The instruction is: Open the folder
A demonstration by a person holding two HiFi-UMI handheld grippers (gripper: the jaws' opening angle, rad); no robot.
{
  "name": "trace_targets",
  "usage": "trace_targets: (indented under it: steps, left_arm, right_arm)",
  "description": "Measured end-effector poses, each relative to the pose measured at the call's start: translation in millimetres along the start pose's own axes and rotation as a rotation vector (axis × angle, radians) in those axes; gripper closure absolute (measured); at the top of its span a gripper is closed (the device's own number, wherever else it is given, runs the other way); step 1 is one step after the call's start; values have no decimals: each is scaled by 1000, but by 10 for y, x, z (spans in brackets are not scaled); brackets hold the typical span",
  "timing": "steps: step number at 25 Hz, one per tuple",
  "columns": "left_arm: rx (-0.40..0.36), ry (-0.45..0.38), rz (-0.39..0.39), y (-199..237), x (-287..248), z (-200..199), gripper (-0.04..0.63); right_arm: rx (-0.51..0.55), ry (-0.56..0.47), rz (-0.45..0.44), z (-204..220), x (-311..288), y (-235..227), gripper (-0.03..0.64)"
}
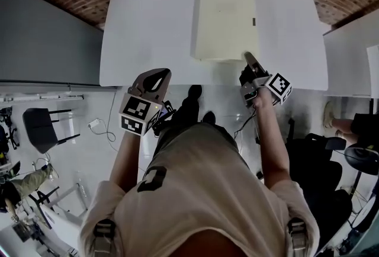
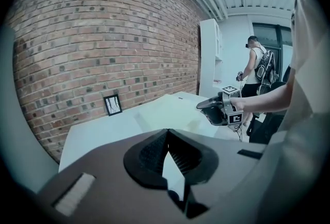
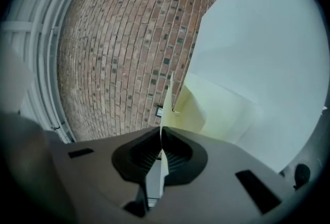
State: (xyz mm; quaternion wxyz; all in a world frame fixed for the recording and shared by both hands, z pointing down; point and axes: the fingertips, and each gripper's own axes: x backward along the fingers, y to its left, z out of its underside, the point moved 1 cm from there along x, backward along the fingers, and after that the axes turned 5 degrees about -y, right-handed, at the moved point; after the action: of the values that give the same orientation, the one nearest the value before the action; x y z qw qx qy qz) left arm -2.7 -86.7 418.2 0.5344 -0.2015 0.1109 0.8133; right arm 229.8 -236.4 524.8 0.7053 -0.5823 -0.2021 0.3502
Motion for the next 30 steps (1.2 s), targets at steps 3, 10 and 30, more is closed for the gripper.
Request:
trace_targets:
  steps: [3, 10, 30]
  left_arm:
    - [8, 21, -25, -77, 110, 131, 592]
    - [25, 19, -56, -26, 273, 186, 592]
    - [96, -11, -29, 852, 449, 498, 592]
  right_arm:
    - [-7, -2, 0, -20, 50, -73, 611]
    - [19, 14, 12, 4, 135, -44, 611]
    - [153, -21, 96, 98, 100, 142, 611]
